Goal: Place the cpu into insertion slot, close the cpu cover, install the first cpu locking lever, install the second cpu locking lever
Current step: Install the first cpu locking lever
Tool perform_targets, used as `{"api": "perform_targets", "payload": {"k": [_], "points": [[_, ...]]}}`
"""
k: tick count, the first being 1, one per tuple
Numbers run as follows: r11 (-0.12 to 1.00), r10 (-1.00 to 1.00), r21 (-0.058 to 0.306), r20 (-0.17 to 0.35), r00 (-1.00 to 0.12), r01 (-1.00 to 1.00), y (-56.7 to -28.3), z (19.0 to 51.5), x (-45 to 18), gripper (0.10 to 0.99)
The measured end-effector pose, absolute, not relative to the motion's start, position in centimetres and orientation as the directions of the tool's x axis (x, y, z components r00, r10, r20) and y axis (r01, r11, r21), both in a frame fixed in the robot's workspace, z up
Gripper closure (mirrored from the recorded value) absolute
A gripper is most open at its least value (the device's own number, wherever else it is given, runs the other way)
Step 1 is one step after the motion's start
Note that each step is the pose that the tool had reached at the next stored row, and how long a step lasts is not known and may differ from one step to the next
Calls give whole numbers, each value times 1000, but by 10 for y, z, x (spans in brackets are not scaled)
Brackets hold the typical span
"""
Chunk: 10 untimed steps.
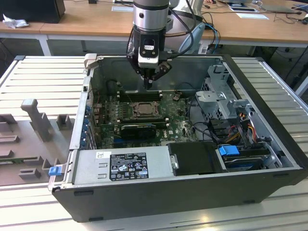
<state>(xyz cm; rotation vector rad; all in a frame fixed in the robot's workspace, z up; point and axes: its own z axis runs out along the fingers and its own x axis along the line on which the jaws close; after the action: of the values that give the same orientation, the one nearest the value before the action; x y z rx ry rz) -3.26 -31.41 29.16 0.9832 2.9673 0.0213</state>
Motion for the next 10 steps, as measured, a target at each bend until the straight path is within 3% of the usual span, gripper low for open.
{"api": "perform_targets", "payload": {"k": [10], "points": [[940, 342, 18, -11, -940, 342, -314, 291, -33, 980]]}}
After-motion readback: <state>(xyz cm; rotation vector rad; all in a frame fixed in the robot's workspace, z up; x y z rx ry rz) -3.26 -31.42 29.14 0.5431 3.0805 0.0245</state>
